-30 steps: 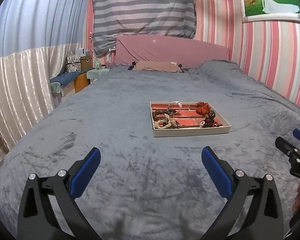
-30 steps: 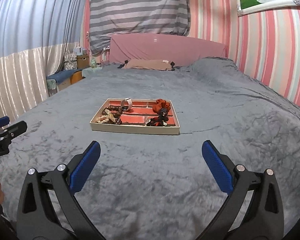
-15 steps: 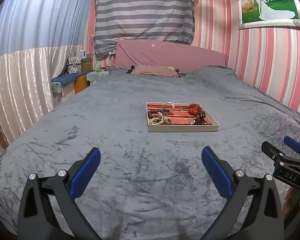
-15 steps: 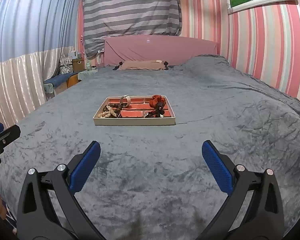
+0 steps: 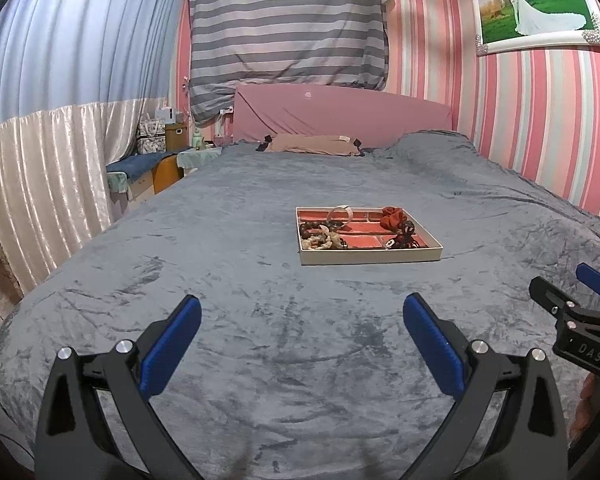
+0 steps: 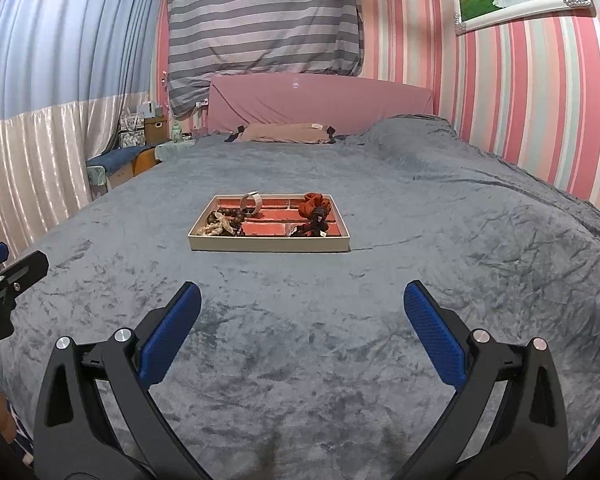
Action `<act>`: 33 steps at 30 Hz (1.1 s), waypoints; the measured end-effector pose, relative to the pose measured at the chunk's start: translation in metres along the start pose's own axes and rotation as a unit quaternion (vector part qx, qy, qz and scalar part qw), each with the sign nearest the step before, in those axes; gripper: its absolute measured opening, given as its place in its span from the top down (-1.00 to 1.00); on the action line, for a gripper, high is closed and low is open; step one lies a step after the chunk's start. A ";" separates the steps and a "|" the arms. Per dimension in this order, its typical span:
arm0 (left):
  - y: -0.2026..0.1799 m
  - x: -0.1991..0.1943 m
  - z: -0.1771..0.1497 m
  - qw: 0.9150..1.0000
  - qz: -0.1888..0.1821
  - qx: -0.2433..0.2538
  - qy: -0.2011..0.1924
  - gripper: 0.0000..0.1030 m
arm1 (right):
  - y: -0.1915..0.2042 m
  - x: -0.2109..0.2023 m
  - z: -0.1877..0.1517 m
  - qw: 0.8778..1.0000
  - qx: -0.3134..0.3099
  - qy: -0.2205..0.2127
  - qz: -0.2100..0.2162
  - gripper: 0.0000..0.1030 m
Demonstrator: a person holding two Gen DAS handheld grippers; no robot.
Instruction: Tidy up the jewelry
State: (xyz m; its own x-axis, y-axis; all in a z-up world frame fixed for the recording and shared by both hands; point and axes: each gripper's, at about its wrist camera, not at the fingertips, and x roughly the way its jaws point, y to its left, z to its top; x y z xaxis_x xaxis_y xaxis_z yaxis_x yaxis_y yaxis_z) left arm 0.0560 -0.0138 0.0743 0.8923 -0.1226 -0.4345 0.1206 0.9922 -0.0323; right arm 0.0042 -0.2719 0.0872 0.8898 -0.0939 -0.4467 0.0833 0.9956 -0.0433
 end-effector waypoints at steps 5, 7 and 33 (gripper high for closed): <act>0.001 0.000 0.000 1.000 0.001 0.001 0.000 -0.91 | -0.001 -0.006 0.002 1.000 0.002 -0.004 -0.005 -0.92; 0.000 -0.001 -0.001 1.000 0.000 0.004 0.000 -0.91 | -0.001 -0.007 0.002 1.000 0.002 -0.005 -0.006 -0.92; -0.004 -0.011 -0.002 1.000 0.006 0.019 -0.013 -0.91 | 0.002 -0.014 0.003 1.000 -0.005 -0.011 -0.020 -0.92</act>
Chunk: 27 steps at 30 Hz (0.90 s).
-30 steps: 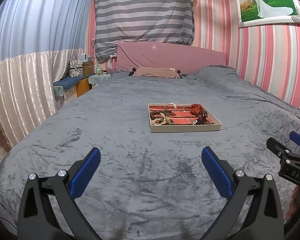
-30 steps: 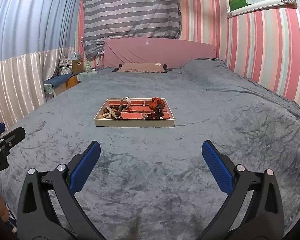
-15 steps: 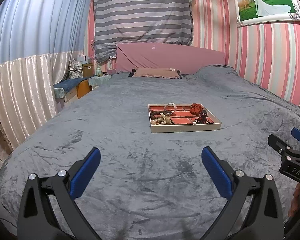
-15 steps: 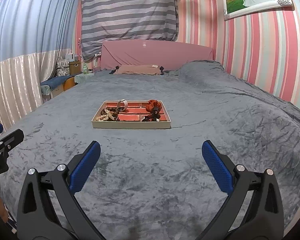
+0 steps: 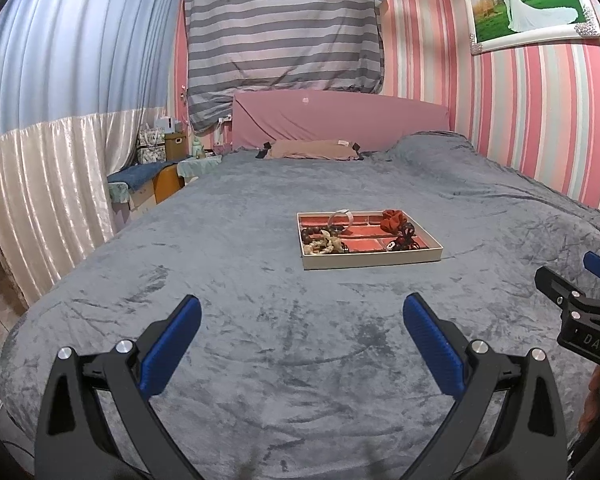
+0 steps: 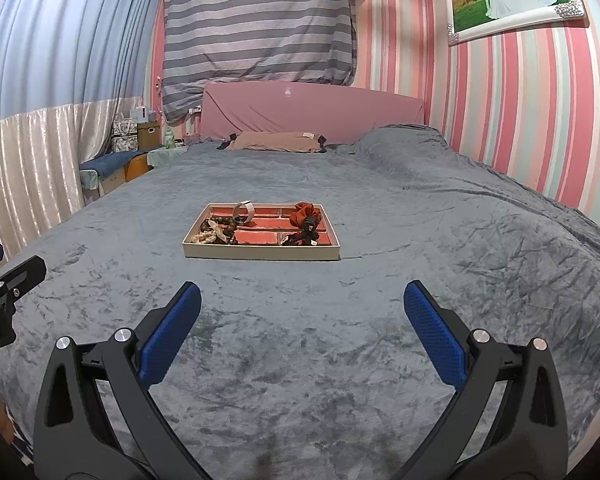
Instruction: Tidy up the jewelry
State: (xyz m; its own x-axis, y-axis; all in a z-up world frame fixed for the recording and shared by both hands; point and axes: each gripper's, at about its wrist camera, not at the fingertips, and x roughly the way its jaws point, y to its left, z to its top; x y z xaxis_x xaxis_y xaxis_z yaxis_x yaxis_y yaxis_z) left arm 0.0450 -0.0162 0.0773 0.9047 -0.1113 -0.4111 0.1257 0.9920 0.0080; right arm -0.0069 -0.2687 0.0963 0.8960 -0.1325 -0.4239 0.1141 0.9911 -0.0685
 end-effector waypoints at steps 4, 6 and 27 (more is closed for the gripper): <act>-0.001 -0.002 0.000 1.000 0.000 0.004 -0.006 -0.91 | -0.001 -0.001 0.001 1.000 0.000 0.000 -0.001 -0.92; 0.000 -0.001 0.000 1.000 -0.001 0.002 -0.004 -0.91 | -0.001 -0.001 0.001 1.000 0.001 -0.001 -0.003 -0.92; 0.000 -0.001 0.002 1.000 -0.005 0.006 -0.003 -0.91 | -0.002 0.001 -0.003 1.000 0.007 0.001 -0.012 -0.92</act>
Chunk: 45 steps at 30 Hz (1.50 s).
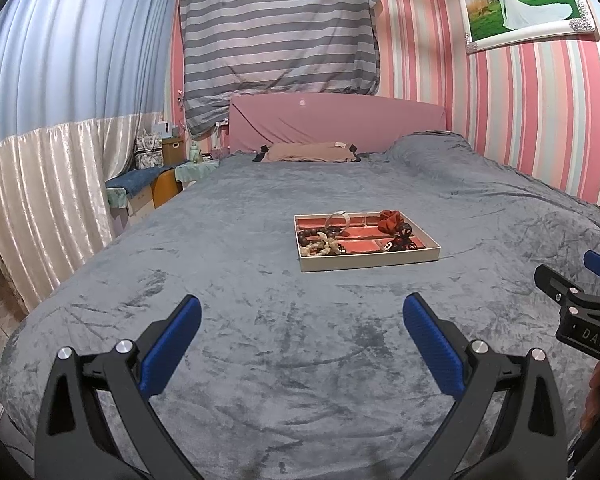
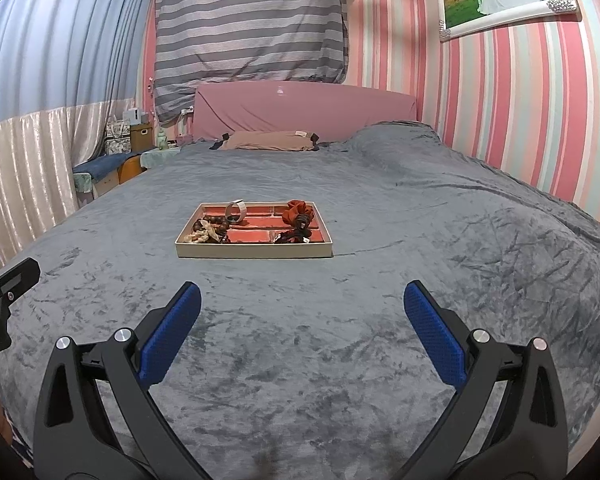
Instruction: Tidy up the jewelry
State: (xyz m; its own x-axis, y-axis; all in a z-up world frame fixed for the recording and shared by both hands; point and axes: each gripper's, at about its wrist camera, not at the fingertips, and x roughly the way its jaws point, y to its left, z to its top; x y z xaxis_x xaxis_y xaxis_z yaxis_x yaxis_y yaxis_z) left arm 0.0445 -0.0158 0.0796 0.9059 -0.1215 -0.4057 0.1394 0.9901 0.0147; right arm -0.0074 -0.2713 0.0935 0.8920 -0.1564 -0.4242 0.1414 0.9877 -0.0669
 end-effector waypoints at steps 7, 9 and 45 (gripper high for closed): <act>-0.001 0.000 0.000 1.000 0.001 0.001 0.000 -0.91 | 0.000 0.000 -0.001 1.000 -0.001 0.000 -0.002 -0.92; -0.001 0.000 0.000 1.000 0.001 0.001 -0.001 -0.91 | -0.001 0.000 -0.001 1.000 0.001 -0.001 -0.001 -0.92; 0.001 0.002 -0.001 1.000 0.006 0.005 -0.001 -0.91 | -0.001 0.006 -0.004 1.000 0.001 0.005 -0.003 -0.92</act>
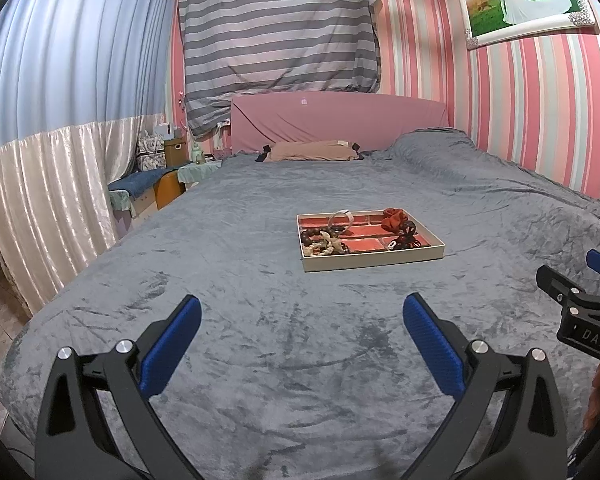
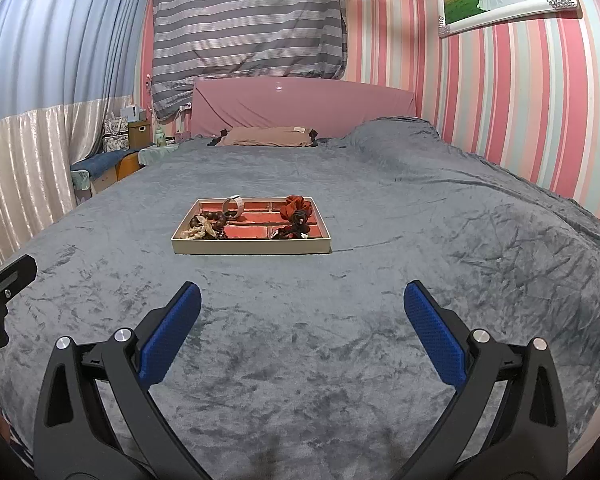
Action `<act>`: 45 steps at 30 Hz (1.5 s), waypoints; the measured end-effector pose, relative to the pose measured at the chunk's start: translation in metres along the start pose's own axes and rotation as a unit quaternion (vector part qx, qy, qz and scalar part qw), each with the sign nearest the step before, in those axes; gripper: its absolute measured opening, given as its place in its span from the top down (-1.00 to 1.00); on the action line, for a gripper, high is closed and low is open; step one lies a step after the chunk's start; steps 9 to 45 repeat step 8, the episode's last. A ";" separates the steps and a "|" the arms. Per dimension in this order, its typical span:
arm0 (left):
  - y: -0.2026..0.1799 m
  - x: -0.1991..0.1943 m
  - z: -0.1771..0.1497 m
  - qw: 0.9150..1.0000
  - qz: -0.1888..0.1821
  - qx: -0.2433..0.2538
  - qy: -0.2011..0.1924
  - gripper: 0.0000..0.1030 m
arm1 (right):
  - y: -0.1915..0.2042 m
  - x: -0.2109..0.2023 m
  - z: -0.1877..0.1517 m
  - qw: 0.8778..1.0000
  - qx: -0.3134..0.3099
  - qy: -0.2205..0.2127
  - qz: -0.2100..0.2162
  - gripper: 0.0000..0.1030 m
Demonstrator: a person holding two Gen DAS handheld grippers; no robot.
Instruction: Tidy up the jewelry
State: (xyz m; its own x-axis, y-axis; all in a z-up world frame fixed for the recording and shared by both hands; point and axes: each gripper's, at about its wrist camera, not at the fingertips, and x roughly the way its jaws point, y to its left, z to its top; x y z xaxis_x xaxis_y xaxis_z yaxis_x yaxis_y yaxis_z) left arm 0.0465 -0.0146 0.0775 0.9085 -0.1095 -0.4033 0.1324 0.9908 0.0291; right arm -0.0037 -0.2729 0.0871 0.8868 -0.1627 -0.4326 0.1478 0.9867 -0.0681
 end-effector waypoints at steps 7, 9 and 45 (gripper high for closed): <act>0.001 0.003 -0.001 1.000 0.006 0.004 0.003 -0.91 | 0.001 0.003 -0.001 1.000 0.000 0.002 0.000 -0.92; -0.001 0.005 -0.001 1.000 0.005 0.004 0.004 -0.91 | 0.001 0.004 -0.001 1.000 0.000 0.003 0.000 -0.92; -0.001 0.005 -0.001 1.000 0.005 0.004 0.004 -0.91 | 0.001 0.004 -0.001 1.000 0.000 0.003 0.000 -0.92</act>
